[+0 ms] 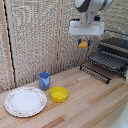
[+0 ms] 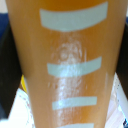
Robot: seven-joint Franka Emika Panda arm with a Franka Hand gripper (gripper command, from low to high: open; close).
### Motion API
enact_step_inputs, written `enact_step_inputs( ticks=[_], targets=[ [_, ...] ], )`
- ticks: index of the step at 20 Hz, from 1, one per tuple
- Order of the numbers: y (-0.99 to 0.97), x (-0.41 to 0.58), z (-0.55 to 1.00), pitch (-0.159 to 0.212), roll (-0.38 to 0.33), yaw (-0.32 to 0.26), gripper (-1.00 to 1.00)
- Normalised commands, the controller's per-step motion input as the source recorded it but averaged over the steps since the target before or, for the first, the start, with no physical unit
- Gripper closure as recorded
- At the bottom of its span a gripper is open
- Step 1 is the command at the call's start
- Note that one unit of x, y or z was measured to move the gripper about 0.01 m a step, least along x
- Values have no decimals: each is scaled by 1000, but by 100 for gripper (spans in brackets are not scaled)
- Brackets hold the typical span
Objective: Kindly employ your clamp to softly take hold of the bread. Delicately rest it on the oven pan, verifying that it is even on the surface. Using your clamp and attentiveness, smoothly glide the pan into the oven and along the appropriate brackets, securing it in position.
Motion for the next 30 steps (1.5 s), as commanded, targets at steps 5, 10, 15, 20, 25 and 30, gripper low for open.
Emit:
enact_step_inputs(
  ticks=[5, 10, 15, 20, 25, 30],
  targets=[
    [-821, 272, -33, -22, 62, -83, 100],
    [-515, 513, 0, -40, 43, -160, 100],
    [-215, 525, 0, -54, 0, -242, 100],
    [-359, 483, 219, 5, 3, -212, 100],
    [-569, 367, 483, 74, 32, -142, 100],
    [-695, 351, 374, 57, 29, -107, 100]
  ],
)
